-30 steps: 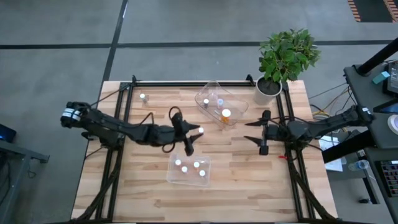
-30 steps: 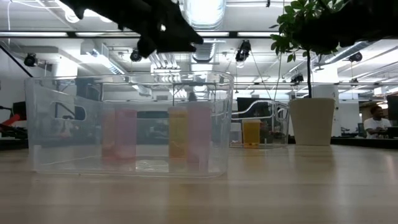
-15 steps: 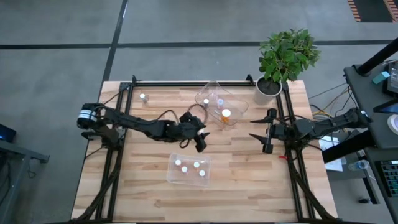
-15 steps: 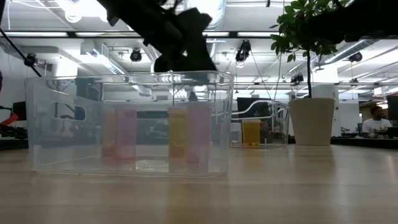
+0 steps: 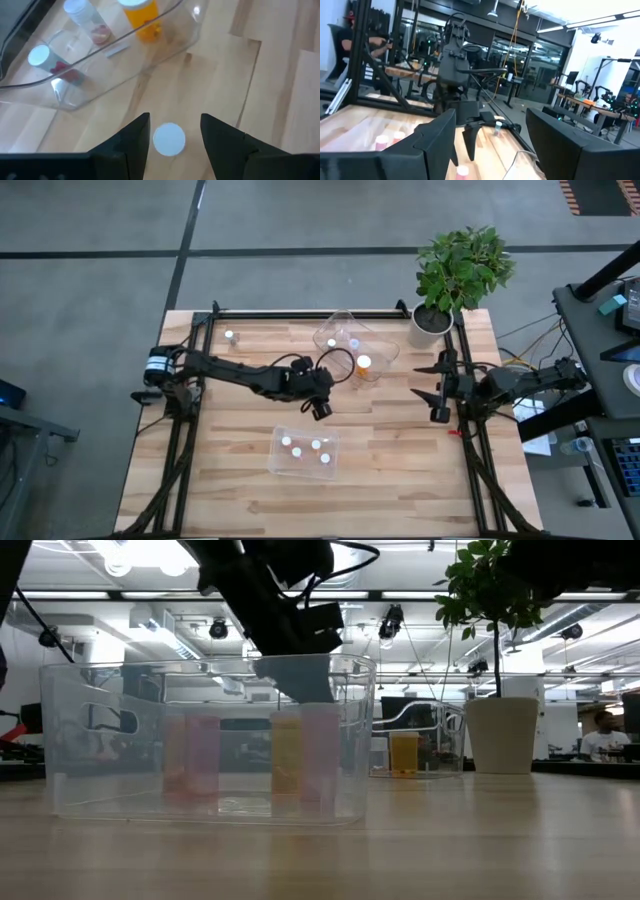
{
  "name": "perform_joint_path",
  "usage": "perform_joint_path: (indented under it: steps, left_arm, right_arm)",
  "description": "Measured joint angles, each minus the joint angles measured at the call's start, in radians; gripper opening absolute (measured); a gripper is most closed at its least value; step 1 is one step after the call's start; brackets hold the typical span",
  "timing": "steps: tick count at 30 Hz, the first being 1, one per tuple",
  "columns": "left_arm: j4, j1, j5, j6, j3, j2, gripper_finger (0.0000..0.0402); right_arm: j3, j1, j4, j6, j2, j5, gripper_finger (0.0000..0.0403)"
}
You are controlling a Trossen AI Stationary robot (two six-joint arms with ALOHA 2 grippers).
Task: Pick and place medicine bottles into bin by pill shape (circle, oval)
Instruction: Put the purple tablet bottle into the bottom transparent bin
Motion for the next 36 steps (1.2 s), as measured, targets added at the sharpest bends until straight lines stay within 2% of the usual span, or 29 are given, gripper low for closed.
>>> perform_joint_path:
  steps: [8,13,20,32,36]
  left_arm:
    - [0.016,0.013,0.044,0.002,-0.005,0.005,0.0163]
    - [0.018,0.014,0.048,0.0,-0.028,0.005,0.0195]
    - [0.023,0.019,-0.027,0.001,-0.049,0.006,0.0236]
    - [0.123,0.019,0.009,0.055,-0.047,0.096,0.0236]
    - [0.124,0.018,0.009,0.053,-0.047,0.095,0.0217]
  right_arm:
    - [0.0,0.0,-0.017,-0.005,0.001,0.0,0.0233]
    - [0.0,0.0,-0.017,-0.01,0.001,0.001,0.0233]
    - [0.0,0.0,-0.017,-0.009,0.001,0.001,0.0233]
    - [0.001,0.0,-0.017,0.0,0.001,0.009,0.0233]
    - [0.001,0.0,-0.016,-0.011,0.002,0.009,0.0233]
